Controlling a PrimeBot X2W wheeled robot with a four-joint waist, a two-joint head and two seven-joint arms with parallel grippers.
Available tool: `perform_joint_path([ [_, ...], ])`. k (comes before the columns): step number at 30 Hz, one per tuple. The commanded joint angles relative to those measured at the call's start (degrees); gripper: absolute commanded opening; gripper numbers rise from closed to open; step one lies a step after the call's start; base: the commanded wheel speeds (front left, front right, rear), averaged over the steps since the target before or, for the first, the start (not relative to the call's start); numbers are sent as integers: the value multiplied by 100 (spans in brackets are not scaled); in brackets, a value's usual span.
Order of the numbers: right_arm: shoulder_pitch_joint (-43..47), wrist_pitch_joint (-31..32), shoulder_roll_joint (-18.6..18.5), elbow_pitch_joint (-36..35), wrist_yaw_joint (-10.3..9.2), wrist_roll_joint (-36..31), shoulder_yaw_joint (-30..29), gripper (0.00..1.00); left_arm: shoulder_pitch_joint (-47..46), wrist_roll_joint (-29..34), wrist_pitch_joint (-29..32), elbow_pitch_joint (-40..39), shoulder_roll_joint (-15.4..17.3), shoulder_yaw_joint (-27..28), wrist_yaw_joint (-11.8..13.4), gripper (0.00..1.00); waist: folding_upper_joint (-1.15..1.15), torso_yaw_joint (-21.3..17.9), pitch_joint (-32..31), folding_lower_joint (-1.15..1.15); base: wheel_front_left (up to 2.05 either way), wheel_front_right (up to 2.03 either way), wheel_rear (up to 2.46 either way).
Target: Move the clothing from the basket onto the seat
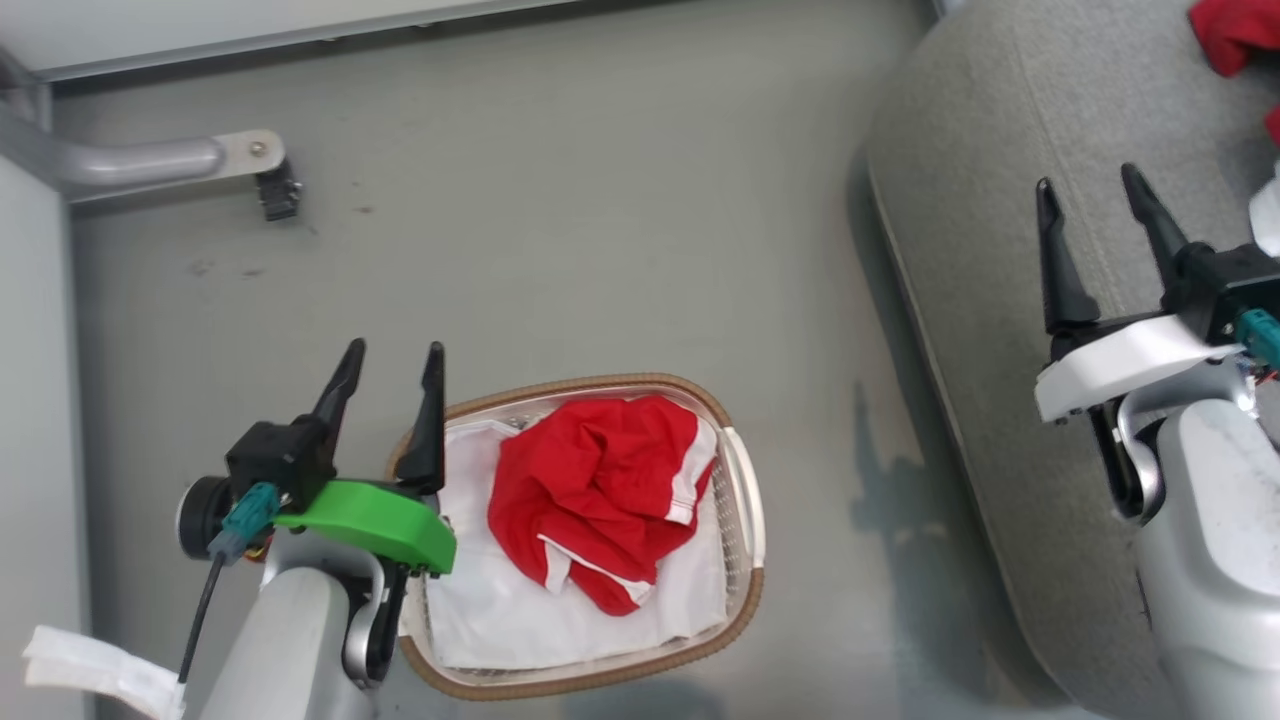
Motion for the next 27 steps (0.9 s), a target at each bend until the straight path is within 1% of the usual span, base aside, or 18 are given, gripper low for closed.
perform_joint_path([
  [1,162,-13,43,-70,-8,69,12,100,143,86,-5,-40,-46,142,-17,100,0,385,-335,0,0,0,0],
  [6,559,-12,219,-276,-8,158,25,100,491,380,-4,-140,-189,762,-17,100,0,588,-567,0,0,0,0],
  [10,890,-12,332,-307,-8,155,40,100,775,525,-5,-178,-264,1010,-17,100,0,667,-792,0,0,0,0],
  [16,1331,-12,465,-243,-8,168,130,100,1120,672,-5,-240,-299,1227,-18,100,0,678,-1080,0,0,0,0],
  [22,1760,-12,555,-140,-8,201,235,100,1441,737,-5,-288,-321,1281,-18,100,0,641,-1388,0,0,0,0],
  [27,2045,-12,610,-111,-8,270,184,100,1754,736,-5,-411,-333,1301,-18,100,0,600,-1584,0,0,0,0],
])
